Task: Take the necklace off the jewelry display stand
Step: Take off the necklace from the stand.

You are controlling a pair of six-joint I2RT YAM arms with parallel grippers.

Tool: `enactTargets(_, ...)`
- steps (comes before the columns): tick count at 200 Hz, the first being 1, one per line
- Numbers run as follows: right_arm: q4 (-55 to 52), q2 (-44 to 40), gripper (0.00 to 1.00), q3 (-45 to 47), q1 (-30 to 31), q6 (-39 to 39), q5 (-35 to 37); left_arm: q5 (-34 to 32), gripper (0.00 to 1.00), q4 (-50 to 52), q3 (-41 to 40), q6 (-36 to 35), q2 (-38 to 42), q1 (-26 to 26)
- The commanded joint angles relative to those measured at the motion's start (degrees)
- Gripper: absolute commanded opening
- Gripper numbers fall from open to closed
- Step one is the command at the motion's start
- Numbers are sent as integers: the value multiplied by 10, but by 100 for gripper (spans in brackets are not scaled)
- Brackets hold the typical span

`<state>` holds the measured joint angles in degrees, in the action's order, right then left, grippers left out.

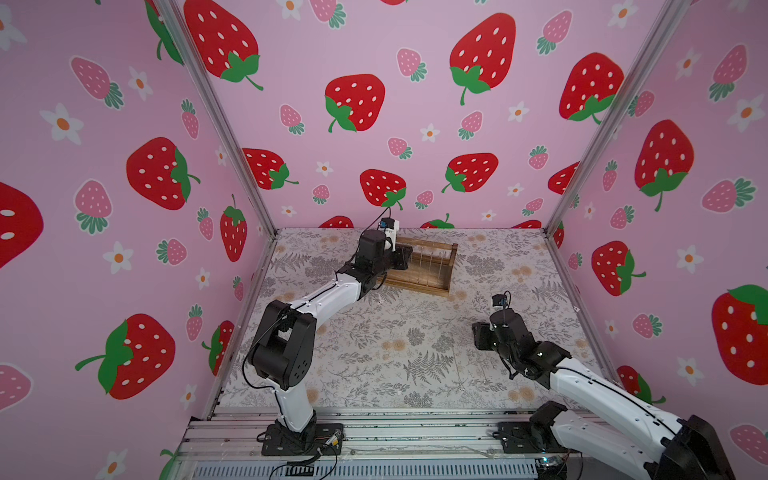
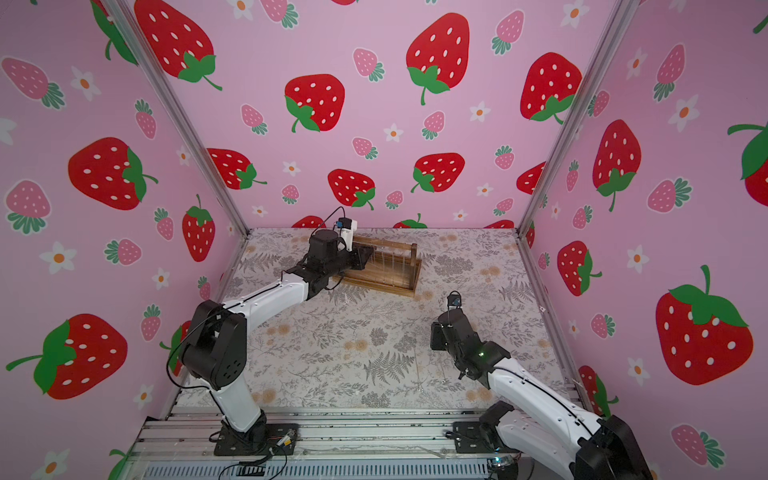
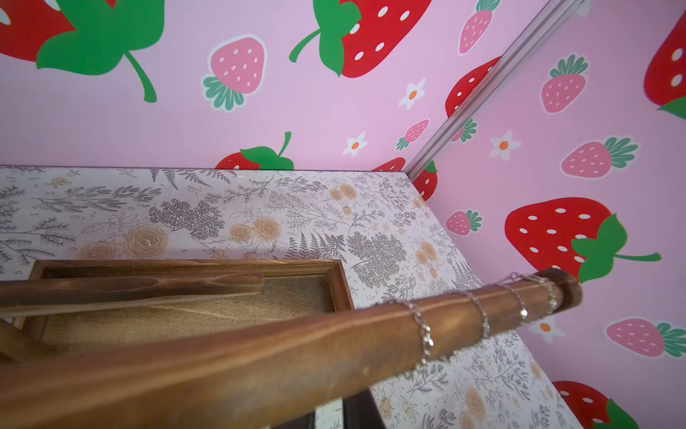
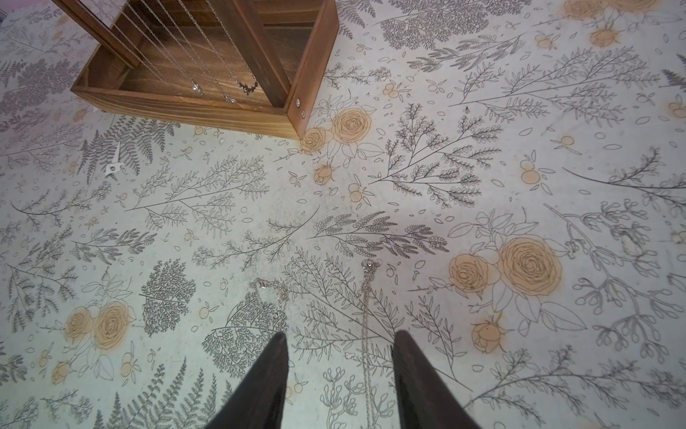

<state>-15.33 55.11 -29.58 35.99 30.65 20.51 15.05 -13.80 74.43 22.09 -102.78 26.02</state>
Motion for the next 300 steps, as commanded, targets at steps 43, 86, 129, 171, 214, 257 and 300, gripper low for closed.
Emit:
enactTargets(43,14,4,47,5,-3,4,-11,18,7,-41,-42,6,34,-2)
enactTargets(86,17,10,46,5,-3,5,-16,12,1,-64,-98,14,61,-1)
enactTargets(129,20,16,46,6,-3,5,-19,16,2,-74,-122,20,62,3)
enactTargets(171,26,37,46,2,-3,5,-23,10,1,-78,-131,21,50,6)
enactTargets(214,32,55,46,-1,-3,5,-26,17,1,-83,-135,28,34,7)
enactTargets(257,31,60,46,-1,-3,4,-23,19,0,-103,-149,39,22,9)
enactTargets(300,32,58,46,-2,-2,3,-24,30,18,-101,-150,36,33,10)
